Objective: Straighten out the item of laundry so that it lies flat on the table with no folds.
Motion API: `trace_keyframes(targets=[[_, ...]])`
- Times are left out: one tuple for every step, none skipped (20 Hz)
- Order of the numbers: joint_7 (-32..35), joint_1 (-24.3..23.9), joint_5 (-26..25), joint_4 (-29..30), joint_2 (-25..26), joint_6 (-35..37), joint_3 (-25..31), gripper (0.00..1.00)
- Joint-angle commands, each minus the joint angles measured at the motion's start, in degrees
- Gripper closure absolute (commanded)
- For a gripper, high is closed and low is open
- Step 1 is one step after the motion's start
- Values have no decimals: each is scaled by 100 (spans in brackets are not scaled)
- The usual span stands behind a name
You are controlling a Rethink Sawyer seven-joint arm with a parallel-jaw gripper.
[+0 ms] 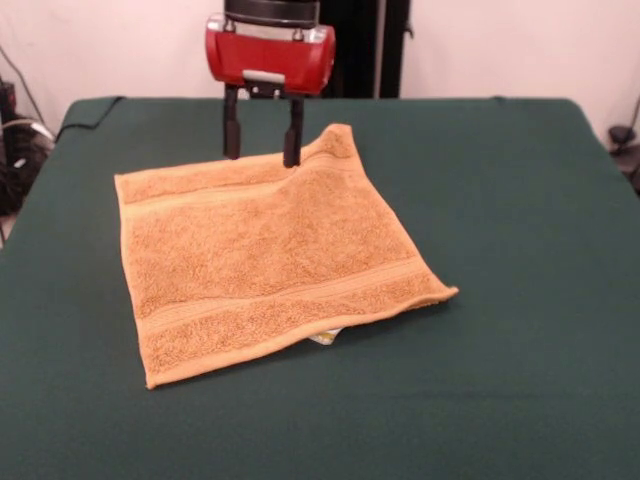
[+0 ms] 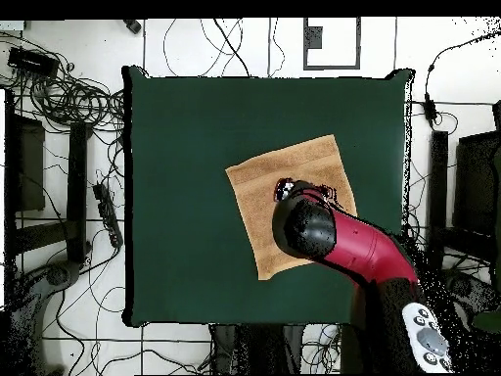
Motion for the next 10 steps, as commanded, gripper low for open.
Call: trace_keyframes(targets=[[876,266,184,-549,654,700,179,0],[867,277,175,-605,719,659,189,0],[865,293,172,-670,797,633,203,0],[847,297,166,-755,885,604,231,0],[829,300,160,-841,973,575,260,0],[802,274,149,-899,1069,496,320,0],[776,248,137,-958,1166,418,380,0],[742,207,115,-998,1254,335,450,0],[722,191,85,-1038,1322,240,481,0],[718,168,72,-1032,1334,201,513,0]])
